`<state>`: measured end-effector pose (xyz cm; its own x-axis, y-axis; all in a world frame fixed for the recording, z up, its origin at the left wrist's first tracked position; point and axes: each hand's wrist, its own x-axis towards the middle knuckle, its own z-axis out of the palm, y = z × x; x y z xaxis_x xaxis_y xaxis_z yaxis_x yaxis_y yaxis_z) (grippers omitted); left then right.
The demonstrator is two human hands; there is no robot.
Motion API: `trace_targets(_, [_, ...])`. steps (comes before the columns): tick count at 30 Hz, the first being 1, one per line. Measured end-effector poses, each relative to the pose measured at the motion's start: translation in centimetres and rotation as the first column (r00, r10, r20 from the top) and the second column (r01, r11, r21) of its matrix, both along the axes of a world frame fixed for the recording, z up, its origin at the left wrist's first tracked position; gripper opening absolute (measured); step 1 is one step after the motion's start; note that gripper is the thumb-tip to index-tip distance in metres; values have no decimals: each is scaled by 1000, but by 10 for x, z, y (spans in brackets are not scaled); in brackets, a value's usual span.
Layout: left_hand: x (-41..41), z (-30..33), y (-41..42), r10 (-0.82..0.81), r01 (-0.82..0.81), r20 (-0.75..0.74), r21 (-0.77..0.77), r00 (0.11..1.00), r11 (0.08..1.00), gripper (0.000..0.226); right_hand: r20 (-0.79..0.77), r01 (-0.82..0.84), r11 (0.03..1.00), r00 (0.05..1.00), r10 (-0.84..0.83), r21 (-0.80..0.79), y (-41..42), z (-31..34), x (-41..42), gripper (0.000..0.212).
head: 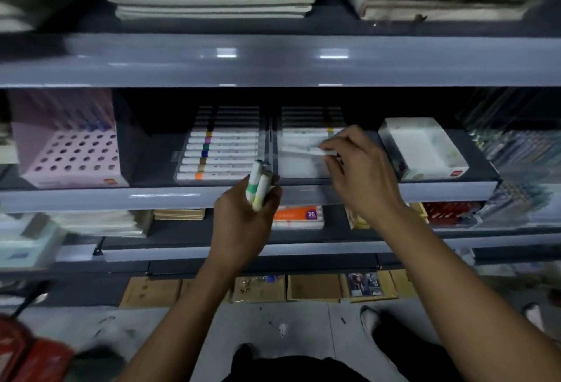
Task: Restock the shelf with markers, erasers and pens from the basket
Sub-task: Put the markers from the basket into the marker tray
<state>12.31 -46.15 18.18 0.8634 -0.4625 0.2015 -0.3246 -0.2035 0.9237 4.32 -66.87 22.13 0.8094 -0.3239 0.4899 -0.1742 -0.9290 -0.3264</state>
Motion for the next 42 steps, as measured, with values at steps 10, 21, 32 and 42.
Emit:
trace_targets(10, [0,-16,-18,-10,-26,165,212,986,977,23,-188,127,991,973,-133,-45,-25,-10,60,34])
trace_targets(21, [0,-16,-17,-10,-19,137,211,990,977,16,-157,275,951,942,-296,-145,-19,-15,55,34])
trace_targets(32, [1,-18,-18,-7,-4,60,181,998,983,18,-239,201,949,936,-259,-243,-19,-15,56,38])
trace_targets(42, [-7,15,-17,-297,155,-489,-310,820,938,62,197,-87,968,980,41,234,21,-19,16,15])
